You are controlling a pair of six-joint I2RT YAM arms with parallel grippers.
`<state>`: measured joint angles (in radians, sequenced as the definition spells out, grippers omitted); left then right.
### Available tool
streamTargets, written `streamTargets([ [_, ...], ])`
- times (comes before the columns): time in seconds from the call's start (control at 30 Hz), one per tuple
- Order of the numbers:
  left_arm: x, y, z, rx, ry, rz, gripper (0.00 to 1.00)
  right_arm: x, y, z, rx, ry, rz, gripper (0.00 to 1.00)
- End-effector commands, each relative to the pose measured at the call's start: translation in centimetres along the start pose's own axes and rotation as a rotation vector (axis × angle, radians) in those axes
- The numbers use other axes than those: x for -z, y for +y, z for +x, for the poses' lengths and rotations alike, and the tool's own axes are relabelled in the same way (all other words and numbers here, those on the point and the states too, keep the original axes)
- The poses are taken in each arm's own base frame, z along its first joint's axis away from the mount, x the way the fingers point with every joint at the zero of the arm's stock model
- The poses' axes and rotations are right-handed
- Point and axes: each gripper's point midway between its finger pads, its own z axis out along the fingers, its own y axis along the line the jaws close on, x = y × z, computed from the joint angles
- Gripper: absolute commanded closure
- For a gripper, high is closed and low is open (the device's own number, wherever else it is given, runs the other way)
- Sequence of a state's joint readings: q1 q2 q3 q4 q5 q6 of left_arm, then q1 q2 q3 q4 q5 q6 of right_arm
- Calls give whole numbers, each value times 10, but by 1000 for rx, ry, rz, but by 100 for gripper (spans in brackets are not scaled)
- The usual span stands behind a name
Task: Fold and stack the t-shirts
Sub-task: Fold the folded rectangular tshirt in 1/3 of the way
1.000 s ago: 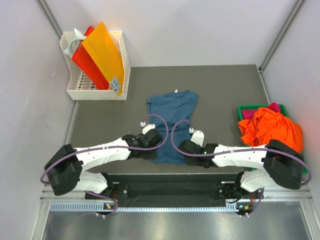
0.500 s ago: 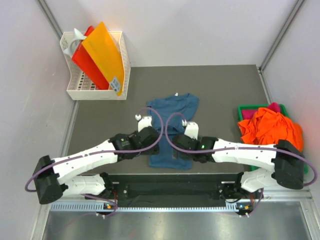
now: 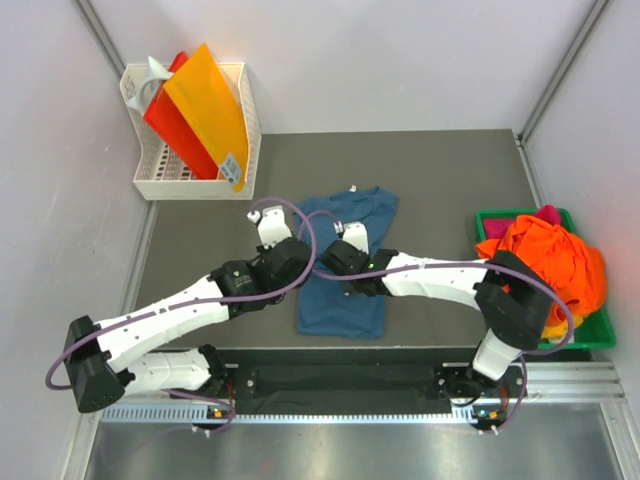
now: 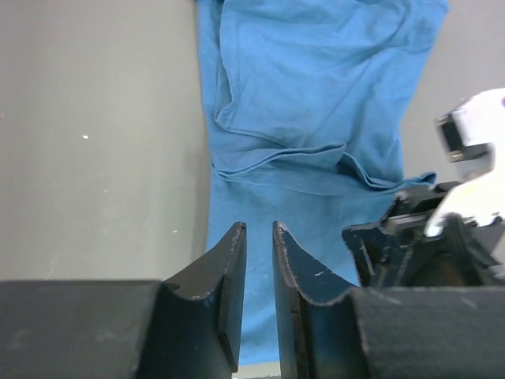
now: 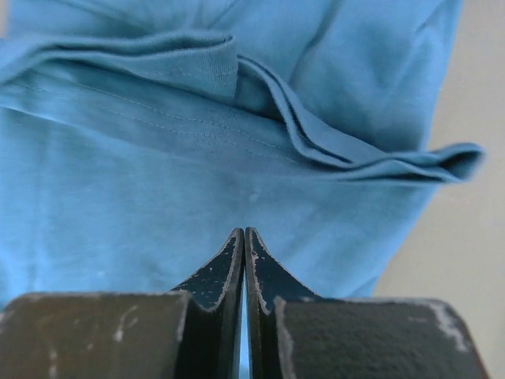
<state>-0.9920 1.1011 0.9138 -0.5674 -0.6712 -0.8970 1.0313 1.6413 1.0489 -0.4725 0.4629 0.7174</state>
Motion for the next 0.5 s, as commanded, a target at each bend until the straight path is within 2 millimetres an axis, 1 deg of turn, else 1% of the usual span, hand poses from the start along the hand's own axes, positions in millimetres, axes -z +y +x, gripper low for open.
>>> streamTargets([
  [0.0, -6, 3, -5, 51, -43, -41, 76, -4, 27, -32, -5, -61, -85, 100],
  [0.07, -6, 9, -2, 45, -38, -59, 76, -12, 28, -33, -11, -56, -79, 100],
  [0.1, -6, 11, 1, 44, -35, -59, 76, -15, 27, -39, -26, -65, -80, 100],
  [0.13, -6, 13, 2, 46, -33, -58, 76, -18, 27, -41, -30, -63, -77, 100],
  [0.17, -5, 14, 2, 51, -32, -54, 76, -22, 22, -45, -40, -62, -67, 100],
  [0.2, -5, 15, 5, 49, -28, -55, 76, -21, 25, -53, -48, -74, -76, 100],
  [0.23, -5, 16, 6, 49, -25, -55, 76, -26, 23, -54, -49, -71, -70, 100],
  [0.27, -5, 16, 6, 45, -23, -56, 75, -30, 18, -59, -57, -69, -61, 100],
  [0.3, -5, 17, 7, 42, -21, -57, 75, -31, 19, -68, -67, -80, -66, 100],
  [0.33, -6, 17, 8, 37, -19, -61, 75, -39, 17, -68, -63, -68, -53, 100],
  [0.37, -7, 18, 10, 30, -15, -67, 75, -46, 9, -73, -71, -63, -37, 100],
  [0.4, -8, 16, 12, 26, -6, -64, 75, -49, 9, -82, -80, -72, -37, 100],
  [0.43, -9, 16, 12, 25, -4, -66, 75, -60, 6, -81, -73, -57, -21, 100],
  [0.47, -10, 16, 16, 17, 6, -70, 75, -66, -3, -87, -87, -57, -2, 100],
])
